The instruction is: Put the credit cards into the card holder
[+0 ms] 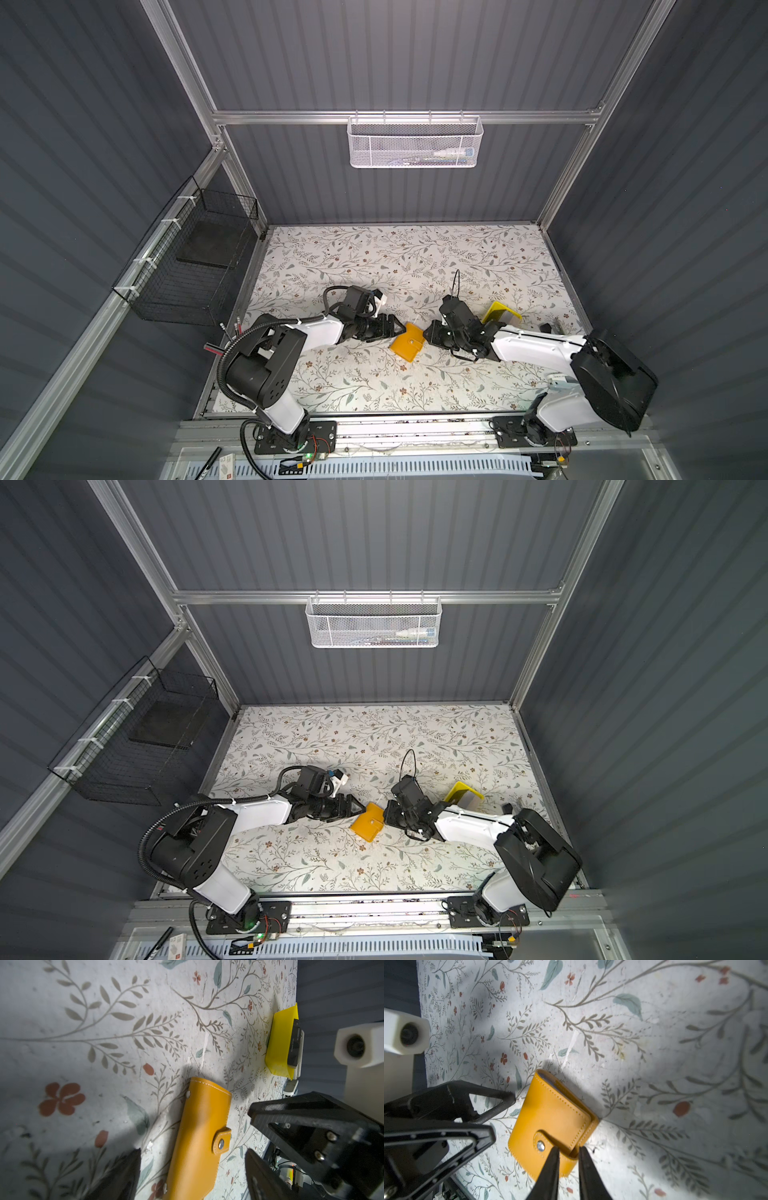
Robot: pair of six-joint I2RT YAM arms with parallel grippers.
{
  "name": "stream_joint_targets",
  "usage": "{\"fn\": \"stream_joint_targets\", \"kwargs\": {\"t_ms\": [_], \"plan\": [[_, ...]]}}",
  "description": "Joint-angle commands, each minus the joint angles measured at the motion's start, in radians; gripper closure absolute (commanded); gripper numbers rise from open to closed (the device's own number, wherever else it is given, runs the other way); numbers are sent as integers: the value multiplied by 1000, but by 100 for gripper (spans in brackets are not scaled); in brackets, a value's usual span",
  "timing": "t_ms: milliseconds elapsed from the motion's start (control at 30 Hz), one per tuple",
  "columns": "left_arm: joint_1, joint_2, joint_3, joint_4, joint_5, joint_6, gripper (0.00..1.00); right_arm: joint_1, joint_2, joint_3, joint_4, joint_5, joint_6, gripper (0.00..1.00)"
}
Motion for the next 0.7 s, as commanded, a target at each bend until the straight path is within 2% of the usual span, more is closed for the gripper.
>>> {"fn": "stream_joint_targets", "kwargs": {"t_ms": [0,267,667], "plan": [[-18,2,-38,-14,-16,-42,21,21,-30,-41,-46,0,14,76],[-43,19,-35,-9,-48,-60,21,44,-5,-60,15,-49,36,72],[-70,55,-50,60,-14,-112,22,43,67,-52,100,-56,90,73]]}}
